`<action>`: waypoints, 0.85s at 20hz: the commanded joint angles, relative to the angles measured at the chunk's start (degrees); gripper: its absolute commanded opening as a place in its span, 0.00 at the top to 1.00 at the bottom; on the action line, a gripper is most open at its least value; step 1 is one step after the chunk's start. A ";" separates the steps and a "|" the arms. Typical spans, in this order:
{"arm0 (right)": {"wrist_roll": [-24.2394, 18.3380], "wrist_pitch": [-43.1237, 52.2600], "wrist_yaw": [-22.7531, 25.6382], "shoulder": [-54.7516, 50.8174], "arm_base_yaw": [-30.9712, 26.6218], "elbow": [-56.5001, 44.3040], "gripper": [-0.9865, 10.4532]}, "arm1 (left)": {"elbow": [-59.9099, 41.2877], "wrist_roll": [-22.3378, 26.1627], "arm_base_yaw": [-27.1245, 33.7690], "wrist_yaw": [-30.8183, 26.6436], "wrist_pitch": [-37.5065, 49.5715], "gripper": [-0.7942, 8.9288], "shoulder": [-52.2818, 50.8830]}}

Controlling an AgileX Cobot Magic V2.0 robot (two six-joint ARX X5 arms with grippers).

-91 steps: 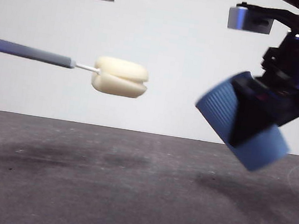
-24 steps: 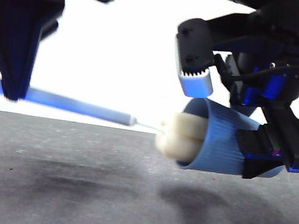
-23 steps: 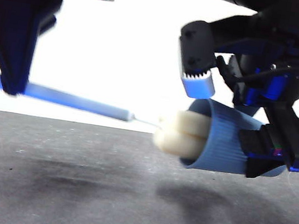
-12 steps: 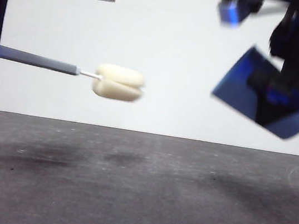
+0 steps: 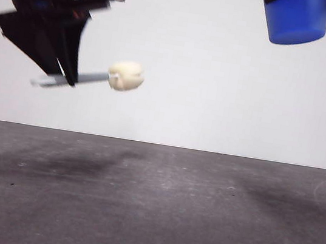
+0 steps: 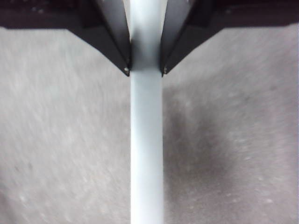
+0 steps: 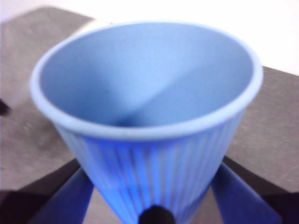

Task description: Pick up the cup brush,pick up the cup,insert the brush into the cup,clean the cup,put the cup brush back,put the cup back to the fixed position on the table

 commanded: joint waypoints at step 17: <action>2.43 0.92 -0.63 -0.11 0.07 0.37 0.93 | -0.26 -11.54 -7.34 -7.96 13.35 0.93 20.31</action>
